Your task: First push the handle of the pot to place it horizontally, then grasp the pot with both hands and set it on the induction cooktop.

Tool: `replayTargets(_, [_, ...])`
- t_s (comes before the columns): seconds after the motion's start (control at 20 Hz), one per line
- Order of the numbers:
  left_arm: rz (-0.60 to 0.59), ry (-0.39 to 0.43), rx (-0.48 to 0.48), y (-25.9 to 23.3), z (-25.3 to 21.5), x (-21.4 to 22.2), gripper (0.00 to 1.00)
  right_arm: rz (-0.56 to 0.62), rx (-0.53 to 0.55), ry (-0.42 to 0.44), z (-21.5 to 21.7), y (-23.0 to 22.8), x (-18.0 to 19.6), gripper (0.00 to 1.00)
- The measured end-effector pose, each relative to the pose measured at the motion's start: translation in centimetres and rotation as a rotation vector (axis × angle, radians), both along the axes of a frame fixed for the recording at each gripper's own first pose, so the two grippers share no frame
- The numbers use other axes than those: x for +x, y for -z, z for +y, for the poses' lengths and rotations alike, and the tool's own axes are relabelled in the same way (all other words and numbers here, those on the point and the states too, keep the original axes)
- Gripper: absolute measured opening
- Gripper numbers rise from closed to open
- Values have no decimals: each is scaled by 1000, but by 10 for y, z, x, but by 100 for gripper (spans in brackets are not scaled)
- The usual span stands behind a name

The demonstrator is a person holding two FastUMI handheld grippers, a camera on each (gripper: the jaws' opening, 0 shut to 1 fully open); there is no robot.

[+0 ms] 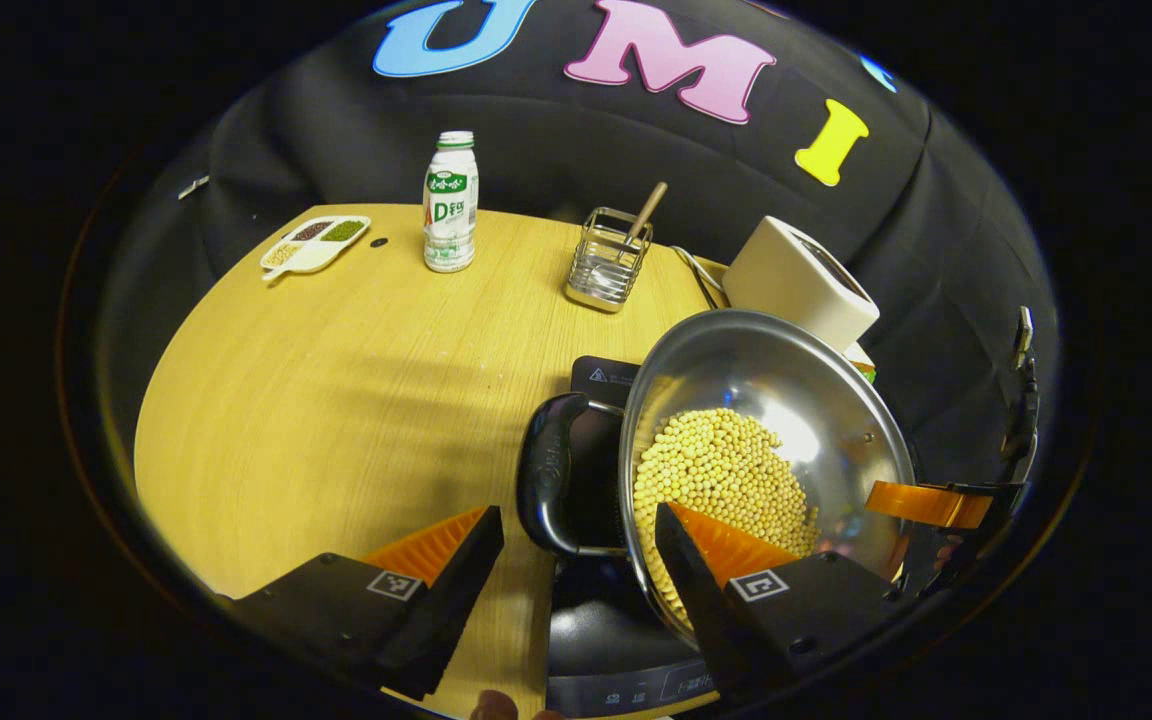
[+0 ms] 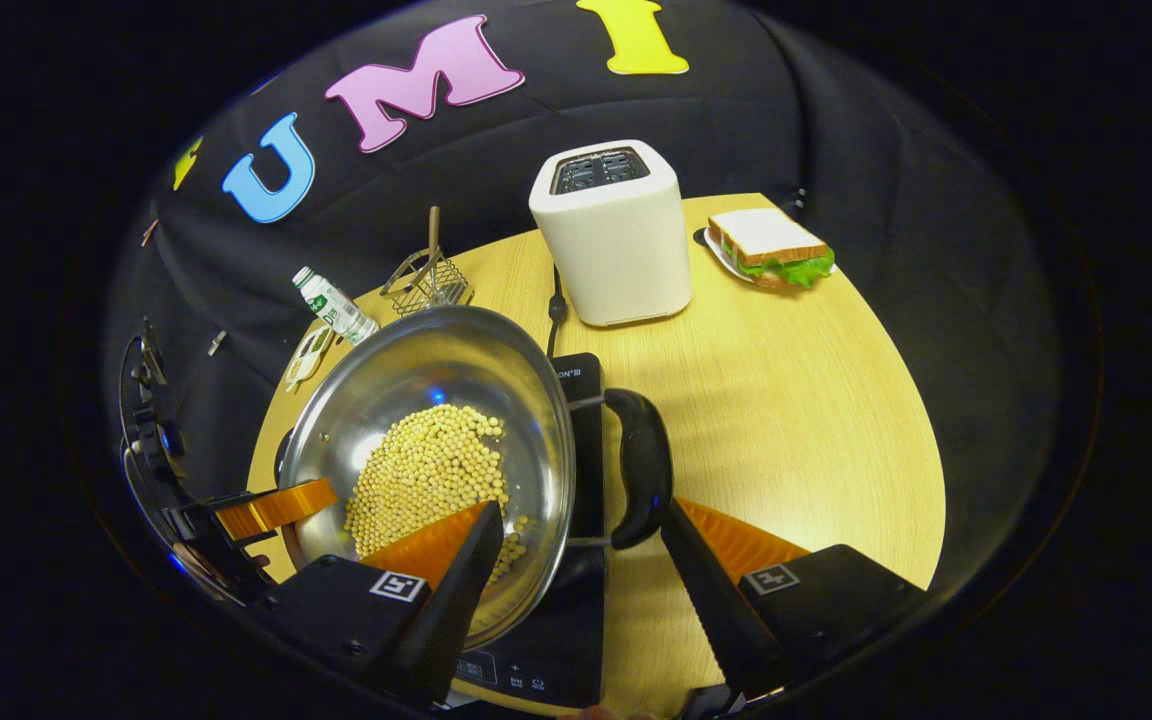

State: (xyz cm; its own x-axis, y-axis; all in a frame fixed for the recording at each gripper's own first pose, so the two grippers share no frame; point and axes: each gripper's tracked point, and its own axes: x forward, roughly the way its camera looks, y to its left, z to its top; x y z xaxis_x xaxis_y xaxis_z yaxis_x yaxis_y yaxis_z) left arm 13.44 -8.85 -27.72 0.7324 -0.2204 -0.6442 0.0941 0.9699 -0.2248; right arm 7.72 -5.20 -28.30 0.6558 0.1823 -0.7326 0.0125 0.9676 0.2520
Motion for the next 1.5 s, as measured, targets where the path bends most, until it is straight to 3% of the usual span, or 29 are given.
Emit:
replayTargets(0.15, [-51,15,31,-18,6,-16,96,-51,-7,46,-3,-23,-16,99])
replayTargets(0.35, [-207,51,163,-58,17,-39,96,-138,-4,113,-2,-59,-38,99])
replayTargets(0.65, [-424,31,168,-129,24,-94,95,-343,-16,210,3,-122,-63,99])
replayTargets(0.85, [-535,-28,174,-163,47,-130,95,-527,-100,211,3,-171,-87,99])
replayTargets(1.25, [-834,-141,235,-225,82,-207,95,-830,-142,183,34,-242,-142,98])
replayTargets(1.5, [-846,-153,239,-225,81,-240,95,-963,-130,174,60,-256,-181,98])
